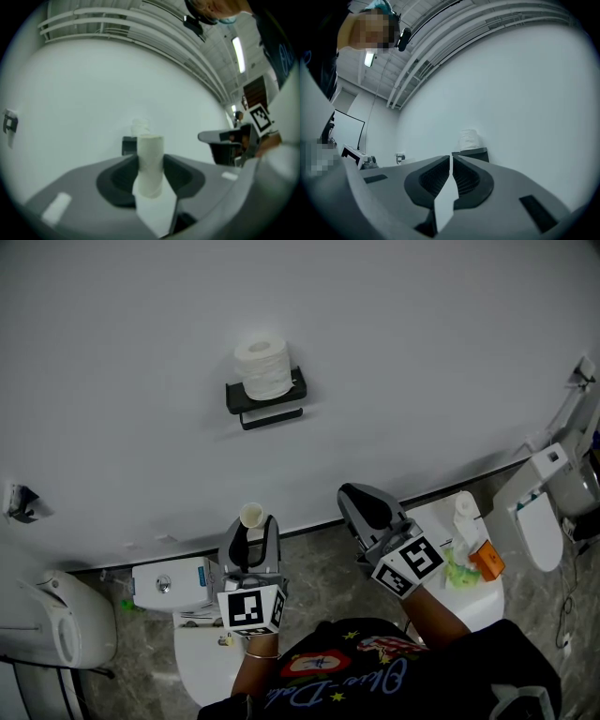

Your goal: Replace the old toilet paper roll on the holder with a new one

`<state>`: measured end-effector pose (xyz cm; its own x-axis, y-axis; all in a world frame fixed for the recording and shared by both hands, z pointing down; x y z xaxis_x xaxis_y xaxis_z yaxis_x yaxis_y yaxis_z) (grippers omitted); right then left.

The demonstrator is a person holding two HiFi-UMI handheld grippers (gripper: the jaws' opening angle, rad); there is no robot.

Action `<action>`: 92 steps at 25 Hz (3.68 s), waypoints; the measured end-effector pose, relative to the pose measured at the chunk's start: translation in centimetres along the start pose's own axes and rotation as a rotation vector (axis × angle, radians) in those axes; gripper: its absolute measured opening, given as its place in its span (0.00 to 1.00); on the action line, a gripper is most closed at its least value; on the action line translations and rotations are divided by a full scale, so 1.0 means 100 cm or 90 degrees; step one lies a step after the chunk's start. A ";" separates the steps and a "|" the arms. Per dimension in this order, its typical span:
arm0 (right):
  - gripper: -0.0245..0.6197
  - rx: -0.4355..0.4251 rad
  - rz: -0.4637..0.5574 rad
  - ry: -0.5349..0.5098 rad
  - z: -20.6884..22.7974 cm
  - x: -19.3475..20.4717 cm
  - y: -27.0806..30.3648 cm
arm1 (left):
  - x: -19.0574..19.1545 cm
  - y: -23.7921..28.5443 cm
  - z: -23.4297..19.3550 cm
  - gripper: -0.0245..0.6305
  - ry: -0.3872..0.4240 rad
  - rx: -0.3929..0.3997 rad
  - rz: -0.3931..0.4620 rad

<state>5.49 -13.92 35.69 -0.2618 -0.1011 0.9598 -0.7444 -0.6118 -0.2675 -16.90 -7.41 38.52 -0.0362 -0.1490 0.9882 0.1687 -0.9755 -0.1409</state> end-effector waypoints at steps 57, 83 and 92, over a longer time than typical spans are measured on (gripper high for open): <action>0.37 -0.439 -0.603 -0.650 0.053 -0.100 0.306 | 0.004 0.020 -0.066 0.28 -0.031 -0.095 -0.007; 0.35 -0.365 -0.561 -0.533 0.074 -0.106 0.297 | 0.007 0.005 -0.065 0.28 -0.039 -0.112 -0.012; 0.35 -0.280 -0.364 -0.306 0.106 -0.120 0.258 | 0.006 0.010 -0.051 0.28 -0.033 -0.089 -0.011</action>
<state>-4.02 -36.77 18.16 0.4400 -0.2516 0.8620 -0.8781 -0.3215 0.3544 -21.81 -9.25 38.64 0.0130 -0.1273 0.9918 0.0295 -0.9914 -0.1276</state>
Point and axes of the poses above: the fingertips, and each gripper's own axes: y forward along the fingers, z to its right, x out of its underside, the point moved 9 cm from there along -y, backward along the fingers, and after that the axes turned 3 degrees about z, right-handed, at the moved point
